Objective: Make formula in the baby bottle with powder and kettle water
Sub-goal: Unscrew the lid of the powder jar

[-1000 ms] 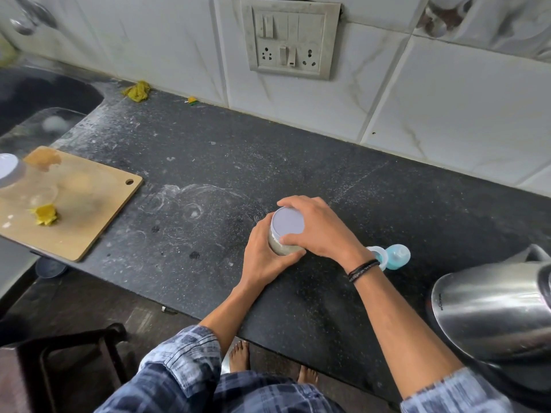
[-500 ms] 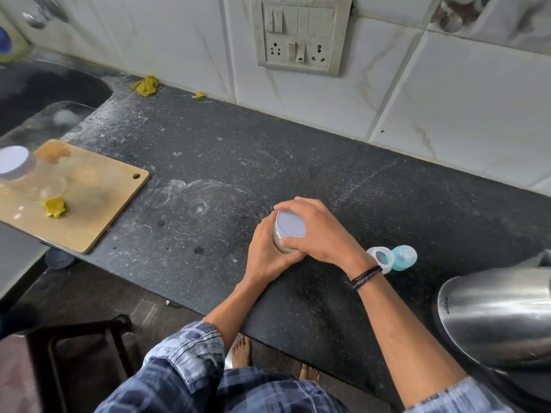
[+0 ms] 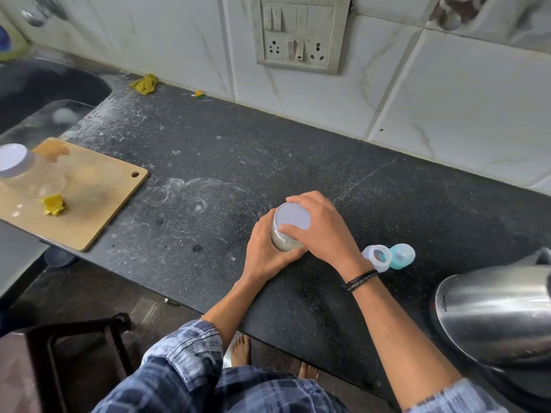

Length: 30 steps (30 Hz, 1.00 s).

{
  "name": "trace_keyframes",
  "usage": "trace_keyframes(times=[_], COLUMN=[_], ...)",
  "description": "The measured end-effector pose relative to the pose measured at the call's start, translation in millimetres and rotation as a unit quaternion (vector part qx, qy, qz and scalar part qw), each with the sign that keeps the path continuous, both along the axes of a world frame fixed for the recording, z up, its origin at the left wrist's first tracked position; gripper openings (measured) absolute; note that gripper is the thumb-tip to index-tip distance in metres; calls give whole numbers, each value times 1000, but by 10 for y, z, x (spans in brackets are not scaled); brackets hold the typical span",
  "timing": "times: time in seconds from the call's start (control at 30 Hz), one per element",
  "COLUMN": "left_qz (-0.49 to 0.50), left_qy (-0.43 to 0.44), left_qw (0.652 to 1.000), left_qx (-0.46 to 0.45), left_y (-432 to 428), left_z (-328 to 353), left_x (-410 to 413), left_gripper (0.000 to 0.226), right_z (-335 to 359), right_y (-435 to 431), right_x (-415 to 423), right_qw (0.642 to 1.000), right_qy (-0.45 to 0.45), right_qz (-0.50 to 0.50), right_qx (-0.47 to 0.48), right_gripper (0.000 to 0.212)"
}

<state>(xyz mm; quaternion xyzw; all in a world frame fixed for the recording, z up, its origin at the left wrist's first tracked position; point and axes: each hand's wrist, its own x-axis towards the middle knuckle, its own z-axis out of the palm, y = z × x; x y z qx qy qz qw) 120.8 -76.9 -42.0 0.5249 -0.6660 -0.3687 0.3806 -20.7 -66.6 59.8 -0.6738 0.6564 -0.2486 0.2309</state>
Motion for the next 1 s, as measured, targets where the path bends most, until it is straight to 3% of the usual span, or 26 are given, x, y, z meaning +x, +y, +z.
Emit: trace_keyframes(times=[0.27, 0.43, 0.6, 0.8, 1.0], left_qz=[3, 0, -1, 2, 2], left_qy=[-10, -8, -2, -2, -5], left_qw=[1000, 1000, 1000, 1000, 1000], left_qx=[10, 9, 14, 14, 3], left_y=[-17, -27, -18, -19, -11], left_z=[-30, -44, -38, -42, -36], left_x=[12, 5, 10, 9, -4], left_gripper=[92, 94, 92, 93, 92], right_z=[57, 42, 90, 42, 72], right_y=[-38, -53, -62, -49, -46], right_x=[72, 116, 87, 90, 73], right_qw=[998, 998, 998, 999, 999], right_qy=[15, 62, 35, 38, 22], right_qz=[52, 4, 42, 15, 17], right_qx=[27, 21, 33, 33, 20], right_gripper=[67, 68, 69, 64, 73])
